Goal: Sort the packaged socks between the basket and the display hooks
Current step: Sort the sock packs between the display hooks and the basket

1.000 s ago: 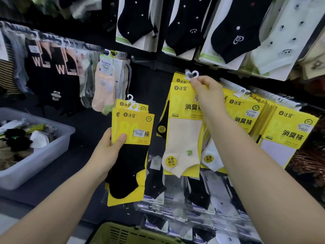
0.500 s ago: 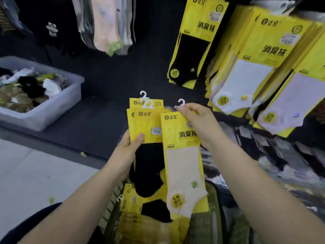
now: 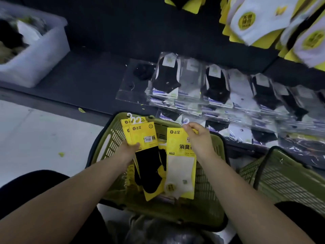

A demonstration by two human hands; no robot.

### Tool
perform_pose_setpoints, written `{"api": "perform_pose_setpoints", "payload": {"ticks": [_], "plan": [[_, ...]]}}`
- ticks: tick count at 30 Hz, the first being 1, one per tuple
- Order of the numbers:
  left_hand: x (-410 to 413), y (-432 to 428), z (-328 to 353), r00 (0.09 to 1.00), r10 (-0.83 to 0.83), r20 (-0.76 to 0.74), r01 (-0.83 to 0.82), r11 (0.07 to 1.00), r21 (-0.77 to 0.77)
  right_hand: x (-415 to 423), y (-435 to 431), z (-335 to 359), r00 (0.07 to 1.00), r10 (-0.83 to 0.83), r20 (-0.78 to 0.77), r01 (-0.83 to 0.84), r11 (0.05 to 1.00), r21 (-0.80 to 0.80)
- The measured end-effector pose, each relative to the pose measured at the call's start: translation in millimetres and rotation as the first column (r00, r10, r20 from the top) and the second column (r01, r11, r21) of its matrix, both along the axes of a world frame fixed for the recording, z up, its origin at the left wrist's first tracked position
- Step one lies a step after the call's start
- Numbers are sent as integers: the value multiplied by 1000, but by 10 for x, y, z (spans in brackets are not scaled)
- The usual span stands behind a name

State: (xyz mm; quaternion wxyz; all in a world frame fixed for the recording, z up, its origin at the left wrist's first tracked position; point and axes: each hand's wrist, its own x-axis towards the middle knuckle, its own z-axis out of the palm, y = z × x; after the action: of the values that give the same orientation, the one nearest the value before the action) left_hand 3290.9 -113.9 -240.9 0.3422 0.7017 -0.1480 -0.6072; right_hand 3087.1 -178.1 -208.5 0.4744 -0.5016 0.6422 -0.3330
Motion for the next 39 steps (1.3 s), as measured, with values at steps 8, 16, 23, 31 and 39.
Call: {"api": "perform_pose_setpoints", "payload": {"ticks": [8, 16, 23, 31, 39], "plan": [[-187, -29, -383, 982, -143, -119, 152, 986, 66, 65, 48, -153, 998, 48, 30, -48, 999, 10], [-221, -165, -387, 965, -193, 175, 160, 970, 185, 193, 213, -359, 994, -78, 81, 65, 986, 152], [-316, -235, 115, 891, -377, 252, 450, 806, -384, 380, 123, -13, 935, -103, 340, 50, 986, 161], [-100, -356, 446, 834, -357, 419, 541, 678, -498, 82, -93, 594, 931, 302, -206, -343, 918, -199], [5, -368, 659, 806, -354, 475, 579, 638, -507, 106, -51, 768, 911, 345, -227, -401, 867, -294]]}}
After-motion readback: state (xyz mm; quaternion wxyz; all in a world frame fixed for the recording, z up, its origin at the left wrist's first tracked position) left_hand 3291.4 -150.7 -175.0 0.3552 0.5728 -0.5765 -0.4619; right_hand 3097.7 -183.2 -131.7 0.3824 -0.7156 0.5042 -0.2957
